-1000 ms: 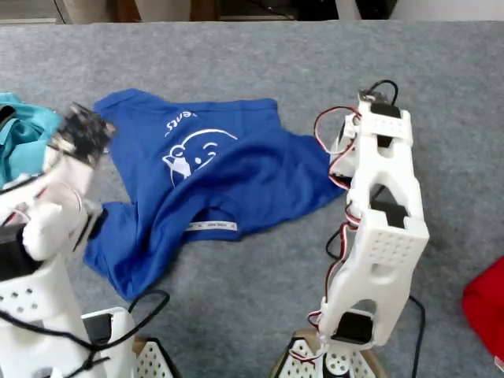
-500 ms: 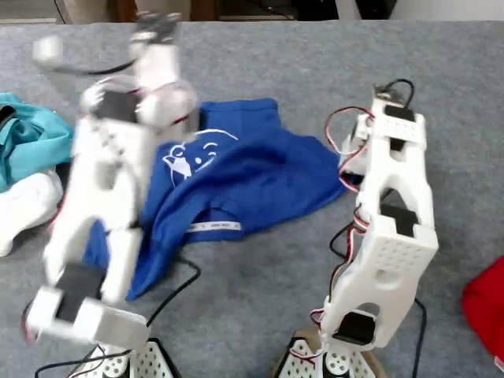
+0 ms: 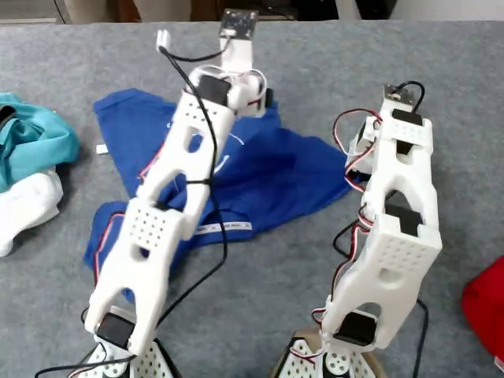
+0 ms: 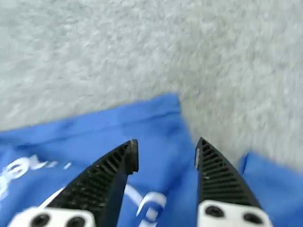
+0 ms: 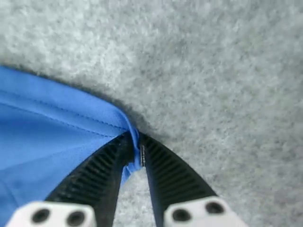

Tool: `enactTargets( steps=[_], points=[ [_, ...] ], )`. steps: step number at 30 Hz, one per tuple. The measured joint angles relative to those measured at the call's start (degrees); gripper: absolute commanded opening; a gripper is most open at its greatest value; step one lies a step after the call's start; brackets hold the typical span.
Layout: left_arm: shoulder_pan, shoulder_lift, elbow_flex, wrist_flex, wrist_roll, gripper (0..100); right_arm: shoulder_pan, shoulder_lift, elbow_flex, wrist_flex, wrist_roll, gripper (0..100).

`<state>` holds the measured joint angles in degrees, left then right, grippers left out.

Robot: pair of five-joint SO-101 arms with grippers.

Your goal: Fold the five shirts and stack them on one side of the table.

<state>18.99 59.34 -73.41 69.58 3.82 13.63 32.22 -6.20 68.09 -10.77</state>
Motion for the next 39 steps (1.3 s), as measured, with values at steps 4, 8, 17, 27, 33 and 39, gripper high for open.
enactTargets(
  steps=[4, 8, 17, 27, 33, 39],
  points=[
    [1.4, 9.3, -8.4, -4.7, 5.7, 20, 0.0, 0.0, 0.0, 0.0, 0.0, 0.5],
    [2.1, 13.5, -10.9, -8.8, 8.7, 20, 0.0, 0.0, 0.0, 0.0, 0.0, 0.5],
    [2.5, 18.3, -8.1, -17.7, 9.0, 18, 0.0, 0.0, 0.0, 0.0, 0.0, 0.5],
    [2.5, 19.3, -1.8, -19.9, -7.0, 12, 0.0, 0.0, 0.0, 0.0, 1.3, 0.5],
    [1.9, 19.0, -0.5, -19.6, -16.4, 2, 0.0, 0.0, 0.0, 0.0, 1.3, 0.5],
    [1.0, 19.0, -1.2, -19.0, -11.8, 2, 0.0, 0.0, 0.0, 0.0, 1.3, 0.5]
  ],
)
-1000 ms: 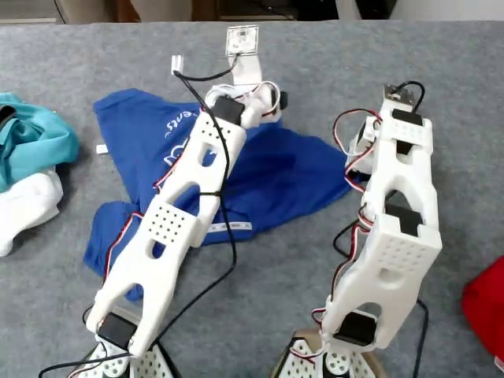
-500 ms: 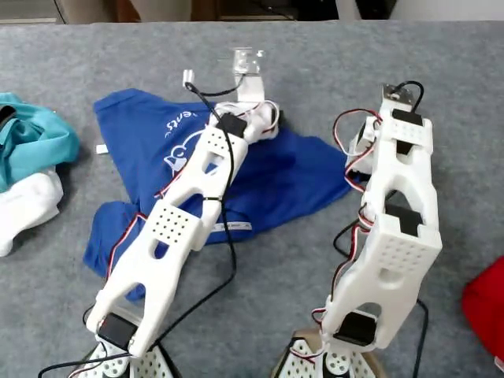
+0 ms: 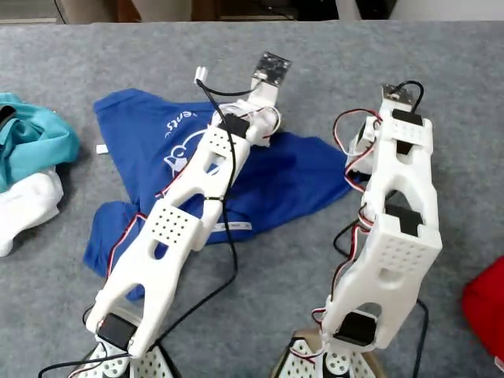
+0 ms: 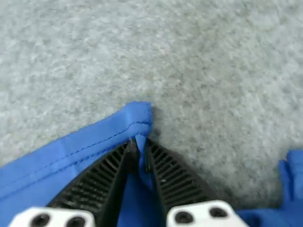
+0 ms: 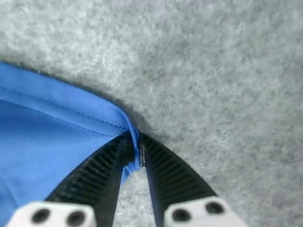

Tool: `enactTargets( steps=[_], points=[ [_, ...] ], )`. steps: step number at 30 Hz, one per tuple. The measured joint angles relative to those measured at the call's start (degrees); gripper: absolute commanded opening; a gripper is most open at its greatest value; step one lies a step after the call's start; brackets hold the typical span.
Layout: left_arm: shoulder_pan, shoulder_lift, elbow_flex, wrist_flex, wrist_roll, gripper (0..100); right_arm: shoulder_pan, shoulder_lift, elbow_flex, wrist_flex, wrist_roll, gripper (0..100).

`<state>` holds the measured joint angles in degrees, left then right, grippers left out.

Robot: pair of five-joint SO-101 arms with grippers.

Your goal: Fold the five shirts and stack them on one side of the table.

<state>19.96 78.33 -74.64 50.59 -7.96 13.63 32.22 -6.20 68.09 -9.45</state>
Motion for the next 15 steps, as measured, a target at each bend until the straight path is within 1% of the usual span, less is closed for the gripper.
enactTargets(
  steps=[2, 4, 6, 9, 12, 15],
  points=[
    [-1.5, 0.1, -2.5, 1.8, 4.9, 2, 0.0, 0.0, 0.0, 0.0, 0.0, 0.5],
    [-4.3, 0.3, -5.6, 5.1, 8.4, 2, 0.0, 0.0, 0.0, 0.0, 0.0, 0.5],
    [-7.6, 0.4, -9.8, 8.7, 10.4, 2, 0.0, 0.0, 0.1, 0.0, 0.0, 0.5],
    [-10.6, -0.3, -16.7, 13.7, 12.7, 2, 0.0, 0.0, 0.1, 0.4, 0.4, 0.5],
    [-12.1, -4.2, -17.6, 16.6, 15.8, 2, -0.6, -1.1, -0.9, 4.8, 2.5, 0.5],
    [-13.5, -10.2, -17.8, 18.6, 19.0, 2, -2.7, -5.9, -2.8, 8.6, 3.3, 0.5]
  ],
)
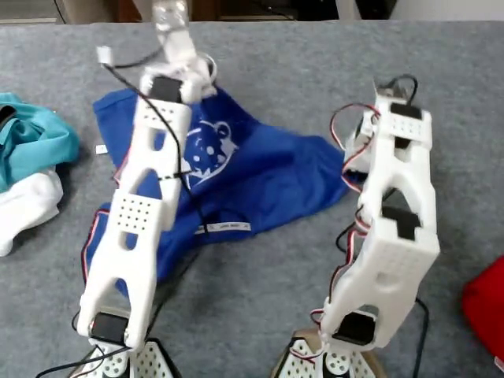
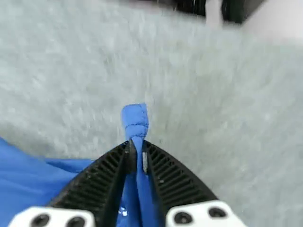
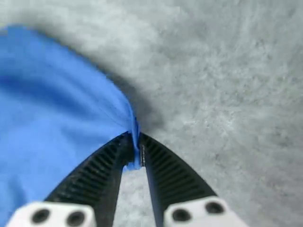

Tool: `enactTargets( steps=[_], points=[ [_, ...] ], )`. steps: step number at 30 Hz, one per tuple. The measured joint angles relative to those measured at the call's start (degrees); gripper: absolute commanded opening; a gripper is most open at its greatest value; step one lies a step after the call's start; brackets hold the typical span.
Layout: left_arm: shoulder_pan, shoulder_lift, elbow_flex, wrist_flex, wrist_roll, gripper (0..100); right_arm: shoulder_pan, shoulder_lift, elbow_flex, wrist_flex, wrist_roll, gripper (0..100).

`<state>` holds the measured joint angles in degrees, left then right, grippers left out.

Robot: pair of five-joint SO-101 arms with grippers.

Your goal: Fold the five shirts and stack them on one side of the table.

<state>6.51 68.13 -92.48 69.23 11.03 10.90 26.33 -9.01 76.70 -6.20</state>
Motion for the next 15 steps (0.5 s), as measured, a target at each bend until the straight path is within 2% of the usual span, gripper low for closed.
enactTargets(
  steps=[6, 15],
  points=[
    [-1.6, -13.7, -0.4, 4.0, 3.1, 2, -2.4, -16.9, -9.1, 6.6, 2.0, 0.5],
    [-3.8, -38.3, -0.5, 21.5, 2.4, 2, -2.4, -37.9, -22.9, 9.5, 1.8, 0.4]
  ],
)
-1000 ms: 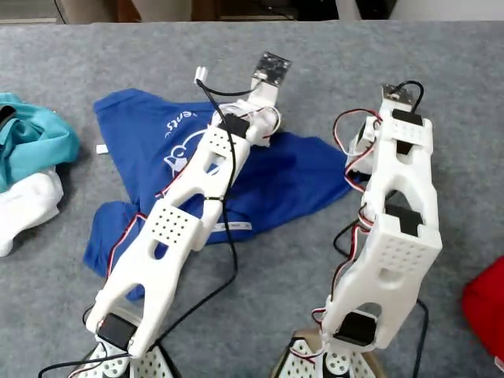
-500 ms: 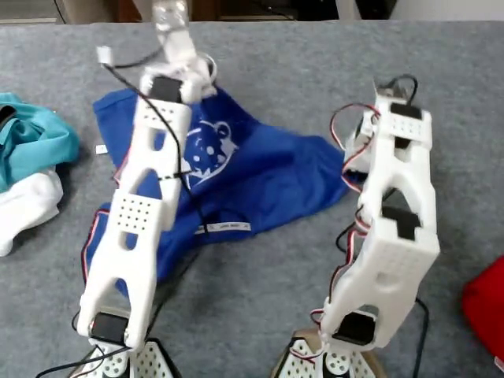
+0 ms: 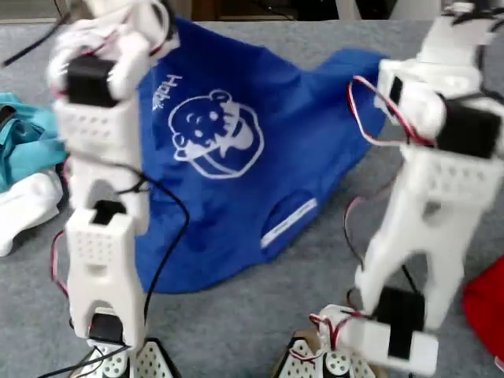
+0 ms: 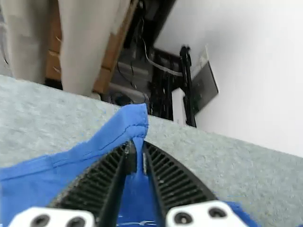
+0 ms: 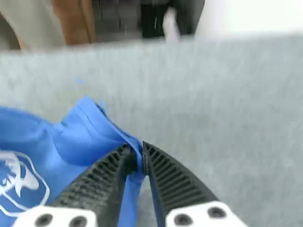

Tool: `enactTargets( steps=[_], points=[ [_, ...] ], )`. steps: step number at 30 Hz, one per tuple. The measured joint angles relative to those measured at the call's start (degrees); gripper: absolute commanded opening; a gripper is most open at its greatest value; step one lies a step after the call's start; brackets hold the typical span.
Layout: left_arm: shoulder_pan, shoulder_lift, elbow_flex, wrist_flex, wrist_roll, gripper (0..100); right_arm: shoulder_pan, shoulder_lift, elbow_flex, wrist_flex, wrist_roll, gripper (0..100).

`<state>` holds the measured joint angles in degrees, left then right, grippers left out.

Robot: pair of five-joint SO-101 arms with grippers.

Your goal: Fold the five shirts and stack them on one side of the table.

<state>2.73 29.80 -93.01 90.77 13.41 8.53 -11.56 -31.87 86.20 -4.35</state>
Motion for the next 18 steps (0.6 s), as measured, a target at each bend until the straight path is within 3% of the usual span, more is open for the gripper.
enactTargets(
  steps=[5, 11, 18],
  points=[
    [-4.7, -12.2, -0.8, 7.9, -1.5, 2, 0.0, -5.2, -8.3, 0.0, 0.0, 0.4],
    [-10.8, -24.9, -0.8, 9.5, -0.6, 2, 0.0, -6.1, -19.8, -5.5, 0.0, 0.4],
    [-12.9, -38.9, 13.9, 9.5, 0.1, 2, 0.0, -6.4, -21.8, -18.8, 0.0, 0.4]
  ],
)
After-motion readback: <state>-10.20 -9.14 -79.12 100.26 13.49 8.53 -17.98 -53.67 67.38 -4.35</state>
